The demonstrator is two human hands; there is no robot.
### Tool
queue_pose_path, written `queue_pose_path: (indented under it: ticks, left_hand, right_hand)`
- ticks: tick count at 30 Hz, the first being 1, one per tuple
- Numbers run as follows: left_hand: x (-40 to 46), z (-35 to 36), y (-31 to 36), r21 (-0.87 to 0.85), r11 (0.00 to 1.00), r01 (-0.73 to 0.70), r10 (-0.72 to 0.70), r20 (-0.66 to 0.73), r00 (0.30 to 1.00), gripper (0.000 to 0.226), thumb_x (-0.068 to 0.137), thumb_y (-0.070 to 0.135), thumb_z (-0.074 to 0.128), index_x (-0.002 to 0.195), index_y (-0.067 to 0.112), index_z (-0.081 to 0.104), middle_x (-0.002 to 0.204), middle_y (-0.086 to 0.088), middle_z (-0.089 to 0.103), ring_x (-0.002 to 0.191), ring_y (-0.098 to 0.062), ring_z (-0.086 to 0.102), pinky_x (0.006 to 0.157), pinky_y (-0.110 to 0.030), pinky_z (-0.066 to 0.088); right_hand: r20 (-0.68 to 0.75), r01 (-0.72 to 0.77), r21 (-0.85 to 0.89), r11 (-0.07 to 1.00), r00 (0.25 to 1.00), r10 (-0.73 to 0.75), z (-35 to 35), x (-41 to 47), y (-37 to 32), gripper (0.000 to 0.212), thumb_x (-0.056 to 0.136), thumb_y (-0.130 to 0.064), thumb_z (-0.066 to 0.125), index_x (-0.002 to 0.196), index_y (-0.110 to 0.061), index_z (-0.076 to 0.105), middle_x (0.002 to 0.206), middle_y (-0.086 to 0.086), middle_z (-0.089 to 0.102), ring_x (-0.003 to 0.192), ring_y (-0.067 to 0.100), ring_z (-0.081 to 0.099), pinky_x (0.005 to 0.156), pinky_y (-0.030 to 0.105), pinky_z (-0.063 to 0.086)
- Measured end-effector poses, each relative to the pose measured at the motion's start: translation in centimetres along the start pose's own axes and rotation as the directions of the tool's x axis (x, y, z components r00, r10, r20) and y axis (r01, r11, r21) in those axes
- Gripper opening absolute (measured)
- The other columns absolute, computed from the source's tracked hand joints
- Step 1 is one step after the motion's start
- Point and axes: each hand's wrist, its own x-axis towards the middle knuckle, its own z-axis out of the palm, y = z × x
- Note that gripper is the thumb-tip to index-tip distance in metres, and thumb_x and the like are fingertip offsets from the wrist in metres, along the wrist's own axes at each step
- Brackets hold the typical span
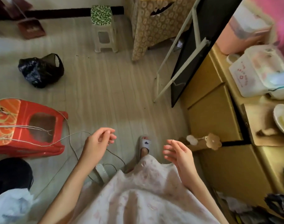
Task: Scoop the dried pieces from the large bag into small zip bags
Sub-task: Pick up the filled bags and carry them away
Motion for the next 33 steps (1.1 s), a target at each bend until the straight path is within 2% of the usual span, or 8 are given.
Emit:
queue_pose_path:
  ticks: [5, 8, 14, 18, 23, 26, 29, 33]
  left_hand:
    - [7.6, 1.8, 1.9, -0.084, 0.995, 0.061, -0.069, -0.090, 0.994, 0.023, 0.096, 0.003, 0.041, 0.088, 0.011, 0.061, 0.077, -0.008, 0.066, 0.061, -0.003, 0.061, 0.061, -0.016, 0.048]
    - [12.9, 2.5, 3.1, -0.110, 0.989, 0.101, -0.117, -0.147, 0.982, 0.020, 0.096, 0.002, 0.040, 0.092, 0.004, 0.060, 0.075, -0.009, 0.064, 0.059, -0.005, 0.061, 0.057, -0.014, 0.046]
    - [22.6, 2.9, 6.6, -0.141, 0.980, 0.141, -0.171, -0.223, 0.960, 0.018, 0.096, 0.002, 0.040, 0.095, 0.003, 0.058, 0.073, -0.008, 0.063, 0.052, 0.002, 0.059, 0.052, -0.010, 0.045]
    - [28.1, 2.6, 8.4, -0.151, 0.972, 0.178, -0.212, -0.258, 0.943, 0.018, 0.095, 0.002, 0.040, 0.097, 0.004, 0.058, 0.075, -0.007, 0.062, 0.054, 0.005, 0.060, 0.054, -0.005, 0.046]
    - [35.9, 1.8, 10.1, -0.162, 0.959, 0.234, -0.271, -0.261, 0.927, 0.020, 0.096, 0.004, 0.040, 0.097, 0.001, 0.060, 0.078, -0.013, 0.063, 0.066, -0.018, 0.060, 0.054, -0.009, 0.047]
    - [42.3, 0.9, 11.2, -0.132, 0.962, 0.241, -0.266, -0.229, 0.936, 0.020, 0.096, 0.004, 0.040, 0.095, 0.001, 0.061, 0.075, -0.011, 0.064, 0.061, -0.016, 0.061, 0.053, -0.011, 0.048]
    - [50.1, -0.3, 13.1, -0.110, 0.965, 0.239, -0.255, -0.174, 0.951, 0.021, 0.096, 0.003, 0.040, 0.094, 0.000, 0.061, 0.075, -0.010, 0.064, 0.067, -0.024, 0.059, 0.053, -0.012, 0.047]
    - [60.9, -1.9, 18.0, -0.029, 0.989, 0.144, -0.147, -0.104, 0.984, 0.021, 0.095, 0.001, 0.042, 0.088, 0.006, 0.061, 0.072, -0.005, 0.065, 0.064, -0.018, 0.061, 0.053, -0.009, 0.047]
  right_hand:
    - [0.034, -0.003, -0.022, 1.000, 0.999, 0.004, 2.8, 8.7, -6.3, 0.015, 0.095, -0.016, 0.053, 0.091, -0.010, 0.066, 0.068, 0.002, 0.068, 0.060, 0.013, 0.064, 0.055, 0.022, 0.052]
    - [0.063, -0.003, -0.054, 0.999, 0.998, 0.006, 4.2, 14.0, -11.2, 0.015, 0.095, -0.016, 0.052, 0.088, -0.011, 0.065, 0.067, 0.001, 0.067, 0.058, 0.011, 0.064, 0.055, 0.021, 0.050]
    - [0.069, 0.022, -0.130, 0.991, 0.998, -0.013, 7.0, 23.1, -20.6, 0.016, 0.096, -0.017, 0.050, 0.092, -0.012, 0.065, 0.076, 0.006, 0.068, 0.069, 0.019, 0.065, 0.061, 0.025, 0.051]
    - [0.109, 0.006, -0.156, 0.988, 0.994, 0.011, 9.5, 28.0, -25.2, 0.018, 0.096, -0.018, 0.050, 0.097, -0.009, 0.065, 0.082, 0.010, 0.069, 0.075, 0.021, 0.065, 0.067, 0.029, 0.053]
    - [0.098, -0.057, -0.177, 0.982, 0.992, 0.075, 13.8, 34.4, -30.1, 0.018, 0.096, -0.017, 0.050, 0.092, -0.011, 0.066, 0.080, 0.008, 0.069, 0.073, 0.020, 0.064, 0.070, 0.032, 0.053]
    - [0.074, -0.068, -0.168, 0.983, 0.994, 0.081, 16.9, 38.5, -33.1, 0.019, 0.097, -0.016, 0.049, 0.091, -0.010, 0.066, 0.079, 0.008, 0.068, 0.071, 0.019, 0.064, 0.065, 0.029, 0.052]
    - [0.059, -0.043, -0.143, 0.989, 0.997, 0.052, 20.4, 42.6, -37.0, 0.019, 0.097, -0.015, 0.048, 0.096, -0.006, 0.065, 0.082, 0.011, 0.066, 0.073, 0.021, 0.063, 0.068, 0.032, 0.051]
    - [0.041, -0.048, -0.056, 0.997, 0.998, 0.050, 24.9, 47.5, -42.8, 0.019, 0.097, -0.012, 0.046, 0.092, -0.006, 0.063, 0.079, 0.011, 0.064, 0.068, 0.020, 0.060, 0.061, 0.027, 0.049]
